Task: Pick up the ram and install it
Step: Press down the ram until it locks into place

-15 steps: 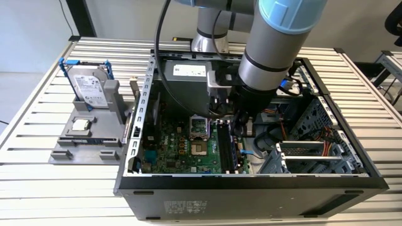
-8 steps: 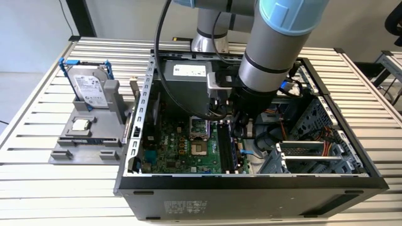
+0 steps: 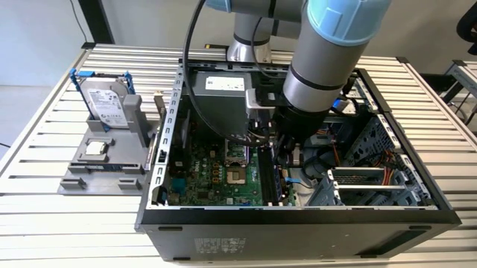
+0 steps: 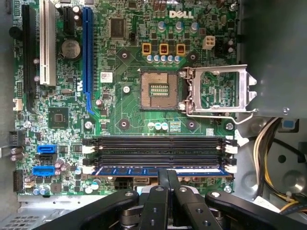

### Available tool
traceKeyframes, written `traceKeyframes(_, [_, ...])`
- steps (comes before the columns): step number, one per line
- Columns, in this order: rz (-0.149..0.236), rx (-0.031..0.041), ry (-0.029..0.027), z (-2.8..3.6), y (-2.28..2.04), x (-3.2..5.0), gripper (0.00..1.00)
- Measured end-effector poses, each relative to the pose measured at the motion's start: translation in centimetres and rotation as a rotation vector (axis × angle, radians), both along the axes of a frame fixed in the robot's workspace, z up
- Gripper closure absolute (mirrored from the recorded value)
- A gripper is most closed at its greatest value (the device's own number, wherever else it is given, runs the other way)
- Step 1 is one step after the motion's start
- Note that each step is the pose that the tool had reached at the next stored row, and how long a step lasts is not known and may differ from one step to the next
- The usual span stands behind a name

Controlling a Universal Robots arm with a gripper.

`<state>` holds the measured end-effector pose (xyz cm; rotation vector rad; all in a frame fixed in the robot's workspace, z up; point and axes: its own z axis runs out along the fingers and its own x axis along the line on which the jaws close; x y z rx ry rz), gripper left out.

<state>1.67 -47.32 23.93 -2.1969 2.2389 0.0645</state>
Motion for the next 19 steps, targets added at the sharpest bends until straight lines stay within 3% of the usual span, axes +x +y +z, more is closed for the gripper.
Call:
traceKeyframes(3, [0.0,-0.0007,0.0036,-0.19,-0.34,0.02,1.0])
traceKeyframes(15, [0.0,-0.005,0.0045,-2.19,-0.37,0.05,1.0])
traceKeyframes(18, [0.0,-0.0061,0.0046,-2.03,-0.31,0.06,1.0])
traceKeyframes(19, [0.0,-0.0022,0.0036,-1.76,-0.3,0.07,1.0])
